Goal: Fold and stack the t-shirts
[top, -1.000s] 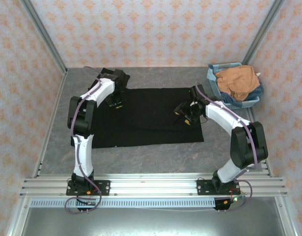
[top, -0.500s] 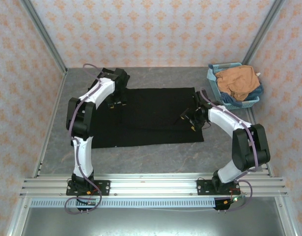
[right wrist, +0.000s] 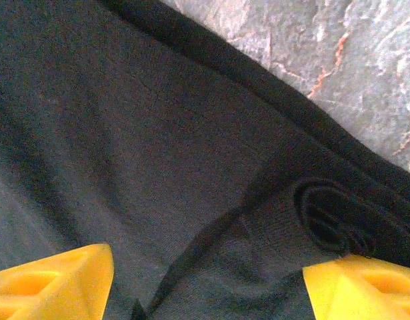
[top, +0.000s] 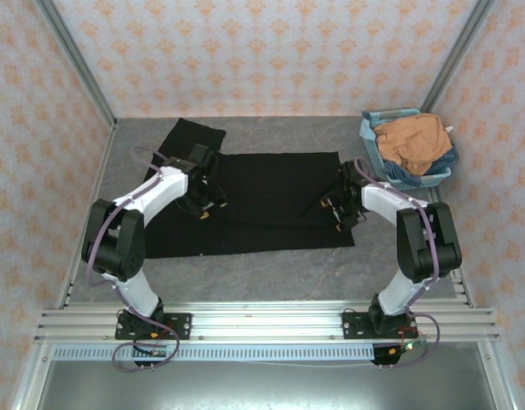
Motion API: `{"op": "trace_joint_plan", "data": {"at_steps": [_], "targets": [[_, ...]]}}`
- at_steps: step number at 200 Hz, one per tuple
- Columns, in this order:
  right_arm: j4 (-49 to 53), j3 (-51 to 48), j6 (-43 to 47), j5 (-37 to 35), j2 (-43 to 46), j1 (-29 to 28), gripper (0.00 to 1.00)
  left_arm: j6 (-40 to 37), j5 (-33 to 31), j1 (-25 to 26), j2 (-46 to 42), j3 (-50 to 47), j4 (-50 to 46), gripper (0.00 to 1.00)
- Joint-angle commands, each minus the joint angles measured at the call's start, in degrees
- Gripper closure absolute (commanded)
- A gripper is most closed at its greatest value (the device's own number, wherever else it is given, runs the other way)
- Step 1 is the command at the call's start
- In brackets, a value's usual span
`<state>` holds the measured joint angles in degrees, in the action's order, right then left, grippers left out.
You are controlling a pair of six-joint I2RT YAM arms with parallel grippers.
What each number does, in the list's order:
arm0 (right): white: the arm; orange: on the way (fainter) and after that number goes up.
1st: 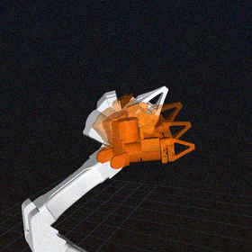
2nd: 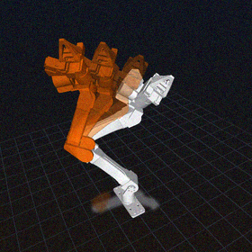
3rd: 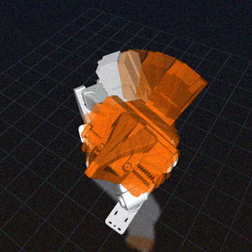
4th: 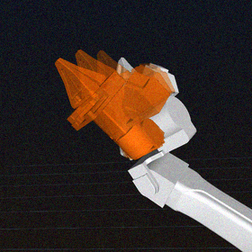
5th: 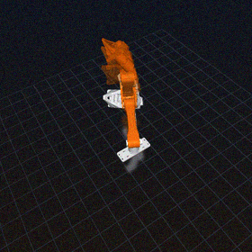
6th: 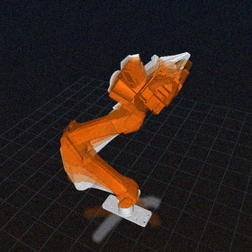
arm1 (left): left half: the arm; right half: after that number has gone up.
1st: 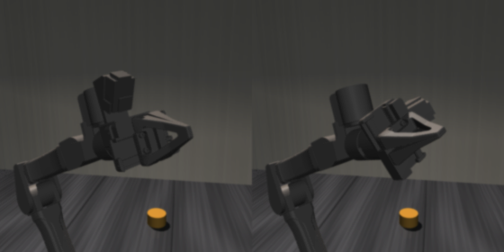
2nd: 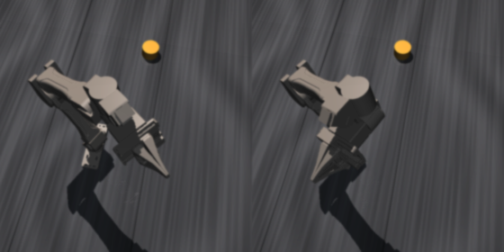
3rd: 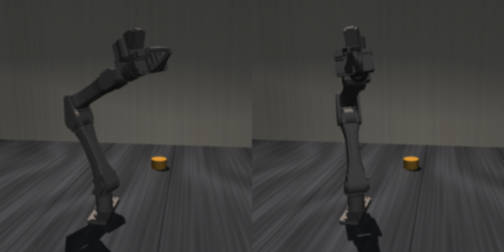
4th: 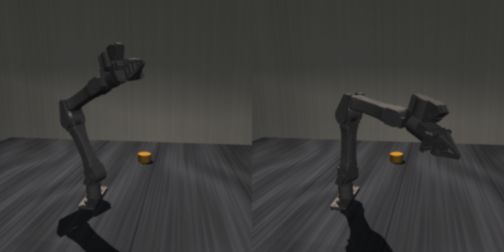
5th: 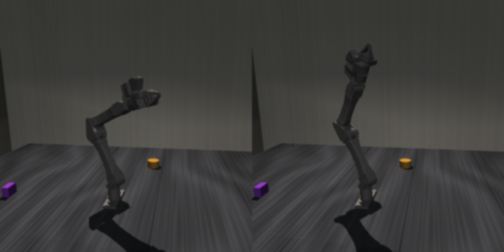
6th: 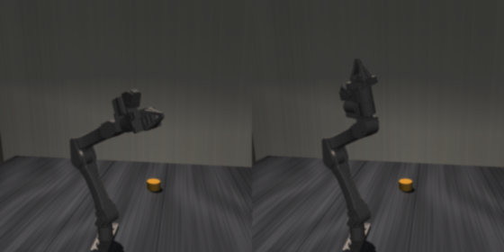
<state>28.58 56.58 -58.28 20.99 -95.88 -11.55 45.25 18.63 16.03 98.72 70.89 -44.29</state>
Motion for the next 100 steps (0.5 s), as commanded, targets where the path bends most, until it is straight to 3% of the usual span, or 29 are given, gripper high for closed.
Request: {"op": "trace_joint_plan", "data": {"at_steps": [1,47,78,100], "targets": [[1.0,2.2,-3.4,-1.1,-0.9,0.2,0.24,4.6,3.6,1.9,-1.3,-2.1,4.6,0.46],[1.8,3.6,-5.4,-2.2,0.2,0.7,0.27,7.4,4.0,8.6,1.9,-2.1,7.5,0.51],[1.0,5.0,-5.4,-1.9,-1.1,3.2,0.4,8.2,4.7,11.1,4.9,0.1,8.6,0.67],[3.6,7.5,-4.5,-2.4,-1.4,4.7,0.41,7.5,4.7,12.2,6.9,2.5,7.4,0.75]]}}
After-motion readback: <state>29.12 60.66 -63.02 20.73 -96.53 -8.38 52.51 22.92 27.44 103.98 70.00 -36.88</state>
